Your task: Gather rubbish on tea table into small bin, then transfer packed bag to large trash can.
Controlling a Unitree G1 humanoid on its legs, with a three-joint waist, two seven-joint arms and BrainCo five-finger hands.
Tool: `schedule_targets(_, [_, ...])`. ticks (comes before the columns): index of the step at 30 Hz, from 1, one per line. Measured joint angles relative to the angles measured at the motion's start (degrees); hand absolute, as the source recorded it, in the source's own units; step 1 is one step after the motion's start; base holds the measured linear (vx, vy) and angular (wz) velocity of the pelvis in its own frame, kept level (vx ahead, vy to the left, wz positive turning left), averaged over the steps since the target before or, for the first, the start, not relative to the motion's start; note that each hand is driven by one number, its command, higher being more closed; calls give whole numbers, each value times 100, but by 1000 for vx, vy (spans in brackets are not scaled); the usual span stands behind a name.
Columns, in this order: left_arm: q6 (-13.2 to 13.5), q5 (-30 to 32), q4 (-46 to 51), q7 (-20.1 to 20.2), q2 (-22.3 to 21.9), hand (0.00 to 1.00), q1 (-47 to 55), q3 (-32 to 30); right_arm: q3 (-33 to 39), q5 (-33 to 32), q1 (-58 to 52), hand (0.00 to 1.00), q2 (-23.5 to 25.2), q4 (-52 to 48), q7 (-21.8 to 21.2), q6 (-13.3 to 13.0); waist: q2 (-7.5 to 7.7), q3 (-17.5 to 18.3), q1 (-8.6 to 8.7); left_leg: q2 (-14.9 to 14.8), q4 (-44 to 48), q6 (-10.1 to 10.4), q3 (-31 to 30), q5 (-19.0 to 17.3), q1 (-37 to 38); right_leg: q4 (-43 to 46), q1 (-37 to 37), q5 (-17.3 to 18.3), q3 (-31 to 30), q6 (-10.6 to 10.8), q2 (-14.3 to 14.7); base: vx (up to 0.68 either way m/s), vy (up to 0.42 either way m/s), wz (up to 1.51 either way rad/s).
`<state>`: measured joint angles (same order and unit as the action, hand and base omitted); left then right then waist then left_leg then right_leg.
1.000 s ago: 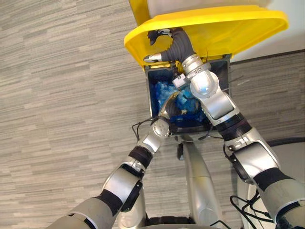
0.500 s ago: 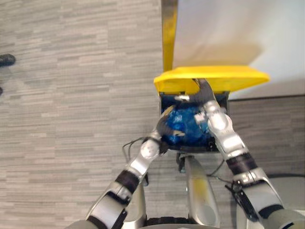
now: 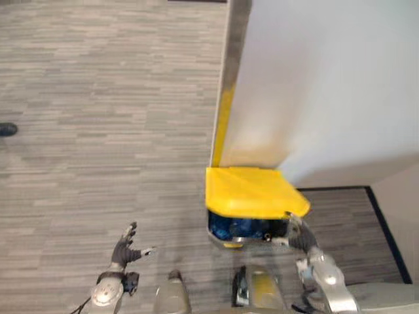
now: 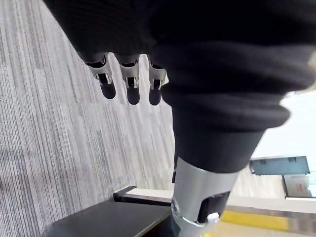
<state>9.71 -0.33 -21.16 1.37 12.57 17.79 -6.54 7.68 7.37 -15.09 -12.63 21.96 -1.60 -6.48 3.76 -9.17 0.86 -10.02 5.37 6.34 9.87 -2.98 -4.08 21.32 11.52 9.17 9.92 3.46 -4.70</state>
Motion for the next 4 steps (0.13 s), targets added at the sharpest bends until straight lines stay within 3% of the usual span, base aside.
schedule_targets(2, [0,3,3,36,-161,0,-46,-2,185,4,-30,0,-81,281,-5,8,-99,46,26,-34,-118,-33,151,82,53,-662,-183,-246,-149,-178,156,-50,-83,-53])
schedule_targets(4, [0,12,1,110,-174,0,-41,-4,202,8,-149,0,-128,455,-64,12,-162,109,58,-40,-127,-34,195,79,140,-944,-344,-415,-233,-150,211,-72,20,-28])
